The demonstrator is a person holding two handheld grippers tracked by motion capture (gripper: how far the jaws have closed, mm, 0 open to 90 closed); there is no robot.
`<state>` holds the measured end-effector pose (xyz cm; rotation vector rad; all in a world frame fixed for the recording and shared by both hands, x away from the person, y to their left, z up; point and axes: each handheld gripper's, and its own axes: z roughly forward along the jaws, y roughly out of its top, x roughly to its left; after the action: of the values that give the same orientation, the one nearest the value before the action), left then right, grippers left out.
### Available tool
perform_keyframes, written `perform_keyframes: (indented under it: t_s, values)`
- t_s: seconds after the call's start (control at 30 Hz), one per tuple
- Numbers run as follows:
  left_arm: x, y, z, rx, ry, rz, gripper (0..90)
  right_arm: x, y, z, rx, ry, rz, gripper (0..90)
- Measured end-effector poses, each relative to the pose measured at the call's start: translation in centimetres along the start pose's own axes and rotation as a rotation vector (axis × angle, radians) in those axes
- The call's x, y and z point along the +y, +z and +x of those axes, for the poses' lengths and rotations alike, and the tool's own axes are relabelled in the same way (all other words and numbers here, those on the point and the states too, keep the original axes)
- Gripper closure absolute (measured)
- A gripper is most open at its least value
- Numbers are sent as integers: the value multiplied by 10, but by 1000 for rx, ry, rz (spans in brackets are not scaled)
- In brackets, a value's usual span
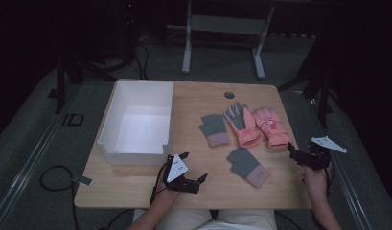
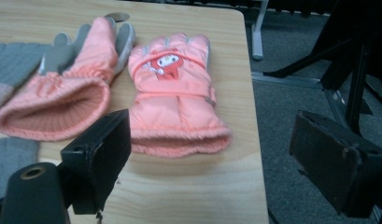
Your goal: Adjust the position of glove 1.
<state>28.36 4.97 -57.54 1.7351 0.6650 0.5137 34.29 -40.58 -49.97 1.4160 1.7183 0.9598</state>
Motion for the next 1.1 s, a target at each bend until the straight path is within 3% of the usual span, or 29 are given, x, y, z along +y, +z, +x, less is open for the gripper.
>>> perform_keyframes:
  t_s: [0.3,0.43,0.73,0.87,1.1]
  values:
    - [0,0,0,-3,3,1,0,27,-8,12,-32,-26,-29,137]
    - [0,0,0,-4,-1,3,0,40,-9,14,15,-9,-20,144]
    - [0,0,0,-7,2,2,0,65,-9,30,31,-47,-56,117]
    - [0,0,0,-5,6,4,0,74,-7,39,72,-64,-48,113]
    - [0,0,-1,-5,8,2,0,86,-2,53,103,-66,-57,113]
